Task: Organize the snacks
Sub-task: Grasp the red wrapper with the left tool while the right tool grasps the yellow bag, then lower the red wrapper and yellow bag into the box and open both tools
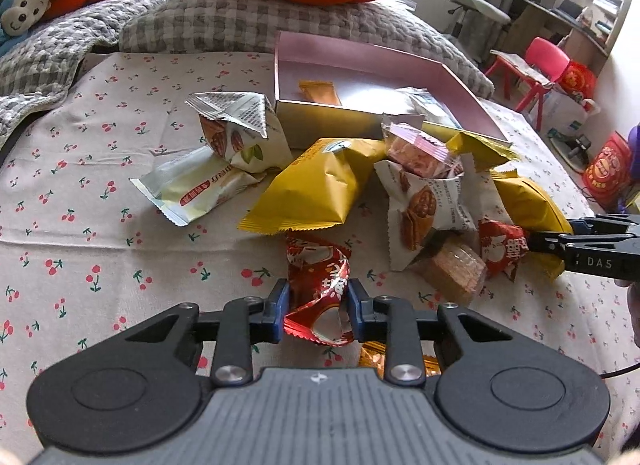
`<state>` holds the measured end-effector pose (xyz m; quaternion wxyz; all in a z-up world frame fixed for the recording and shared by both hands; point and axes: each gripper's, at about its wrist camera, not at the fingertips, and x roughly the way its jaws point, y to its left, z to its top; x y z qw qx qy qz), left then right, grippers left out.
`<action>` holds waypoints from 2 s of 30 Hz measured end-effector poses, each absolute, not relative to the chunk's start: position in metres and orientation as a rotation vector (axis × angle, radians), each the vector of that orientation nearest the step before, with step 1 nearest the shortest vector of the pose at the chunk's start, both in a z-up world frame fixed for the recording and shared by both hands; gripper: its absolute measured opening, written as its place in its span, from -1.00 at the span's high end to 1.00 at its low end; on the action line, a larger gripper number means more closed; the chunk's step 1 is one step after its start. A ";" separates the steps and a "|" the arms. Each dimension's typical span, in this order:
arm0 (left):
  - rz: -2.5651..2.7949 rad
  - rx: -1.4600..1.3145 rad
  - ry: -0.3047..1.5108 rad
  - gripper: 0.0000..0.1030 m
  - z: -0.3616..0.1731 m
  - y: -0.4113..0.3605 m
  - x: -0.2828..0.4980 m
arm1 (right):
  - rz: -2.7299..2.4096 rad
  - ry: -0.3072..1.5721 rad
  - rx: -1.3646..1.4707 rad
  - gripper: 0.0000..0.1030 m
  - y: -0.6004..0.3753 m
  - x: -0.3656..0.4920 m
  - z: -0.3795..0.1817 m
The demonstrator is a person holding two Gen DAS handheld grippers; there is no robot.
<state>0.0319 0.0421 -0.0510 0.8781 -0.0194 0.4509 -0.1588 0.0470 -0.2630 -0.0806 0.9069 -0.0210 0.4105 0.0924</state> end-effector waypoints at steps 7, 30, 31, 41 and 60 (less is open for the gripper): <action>-0.369 -0.053 0.948 0.48 -0.041 0.037 0.025 | 0.192 0.848 -0.018 0.21 -0.265 0.039 -0.066; -0.492 -0.052 0.944 0.49 -0.025 0.011 0.011 | 0.165 0.857 0.028 0.22 -0.267 0.026 -0.040; -0.499 -0.053 0.941 0.49 -0.023 0.010 0.011 | 0.164 0.855 0.034 0.22 -0.268 0.025 -0.038; -0.517 -0.068 0.858 0.48 0.004 -0.003 0.028 | 0.163 0.819 0.082 0.22 -0.271 0.034 -0.014; -0.484 -0.065 0.764 0.48 -0.003 -0.021 0.134 | 0.208 0.776 0.107 0.22 -0.238 0.137 0.005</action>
